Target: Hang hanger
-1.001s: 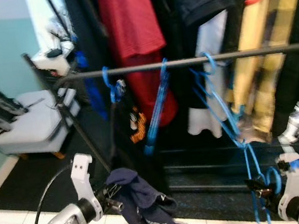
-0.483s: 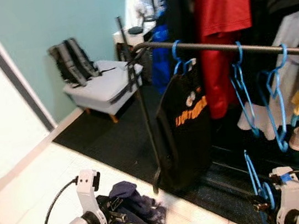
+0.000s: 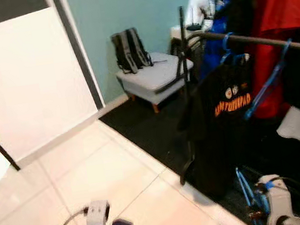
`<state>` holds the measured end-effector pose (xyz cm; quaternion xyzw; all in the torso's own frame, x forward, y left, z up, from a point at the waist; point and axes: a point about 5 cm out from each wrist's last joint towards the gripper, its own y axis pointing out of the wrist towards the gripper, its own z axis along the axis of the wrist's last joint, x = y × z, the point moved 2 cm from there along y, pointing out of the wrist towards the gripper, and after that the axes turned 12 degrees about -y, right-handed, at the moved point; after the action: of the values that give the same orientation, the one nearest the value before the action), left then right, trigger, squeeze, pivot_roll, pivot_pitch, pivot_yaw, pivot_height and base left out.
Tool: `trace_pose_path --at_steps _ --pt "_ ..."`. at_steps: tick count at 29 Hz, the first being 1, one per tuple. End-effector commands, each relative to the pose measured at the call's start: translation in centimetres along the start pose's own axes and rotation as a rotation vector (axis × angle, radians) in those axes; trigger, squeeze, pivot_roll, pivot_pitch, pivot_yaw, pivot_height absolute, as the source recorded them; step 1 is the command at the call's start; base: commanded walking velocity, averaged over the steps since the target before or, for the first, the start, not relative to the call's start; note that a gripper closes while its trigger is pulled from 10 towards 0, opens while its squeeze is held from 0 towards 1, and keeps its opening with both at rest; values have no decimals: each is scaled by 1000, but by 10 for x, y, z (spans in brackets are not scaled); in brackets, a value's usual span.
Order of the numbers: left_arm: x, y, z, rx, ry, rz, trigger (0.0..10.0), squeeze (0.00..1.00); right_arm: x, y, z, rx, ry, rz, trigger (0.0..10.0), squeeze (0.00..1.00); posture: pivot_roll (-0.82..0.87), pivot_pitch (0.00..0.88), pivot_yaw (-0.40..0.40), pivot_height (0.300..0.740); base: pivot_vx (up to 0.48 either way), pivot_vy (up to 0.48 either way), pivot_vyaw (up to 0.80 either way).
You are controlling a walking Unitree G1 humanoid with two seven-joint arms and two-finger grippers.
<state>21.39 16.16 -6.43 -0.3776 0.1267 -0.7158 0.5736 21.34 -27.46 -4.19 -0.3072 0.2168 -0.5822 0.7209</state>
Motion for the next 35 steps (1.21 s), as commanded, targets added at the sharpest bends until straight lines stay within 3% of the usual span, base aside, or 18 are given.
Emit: trace_pose_path --at_steps 1,3,5,7,10,18,28,35 --pt "-9 -1 10 39 12 25 10000 0 -6 5 3 11 -22 14 10000 0 -67 0 6 740 0 0 781" --pt "-12 -2 7 25 23 30 10000 0 -6 5 1 2 -34 13 10000 0 -63 0 5 740 0 0 781" --pt "-26 -7 -10 -40 32 71 10000 0 -7 5 -14 -50 -61 3 10000 0 -62 0 6 740 0 0 778" --pt "-26 -7 -10 -40 32 71 10000 0 -7 5 -14 -50 -61 3 10000 0 -62 0 6 740 0 0 781" --pt "-46 -22 -42 -161 4 166 10000 0 -16 -3 -61 -212 -13 -35 10000 0 -71 0 6 740 0 0 781" --pt "-58 -31 -58 -209 -40 249 10000 0 -27 -16 -100 -337 39 -80 10000 0 -93 0 -6 740 0 0 780" --pt "-53 -27 -54 -193 -4 209 10000 0 -31 -12 -98 -331 9 -65 10000 0 -86 0 -11 740 0 0 781" --pt "-50 -26 -44 -155 76 118 10000 0 -18 -7 -79 -251 35 -127 10000 0 -78 0 -2 740 0 0 780"
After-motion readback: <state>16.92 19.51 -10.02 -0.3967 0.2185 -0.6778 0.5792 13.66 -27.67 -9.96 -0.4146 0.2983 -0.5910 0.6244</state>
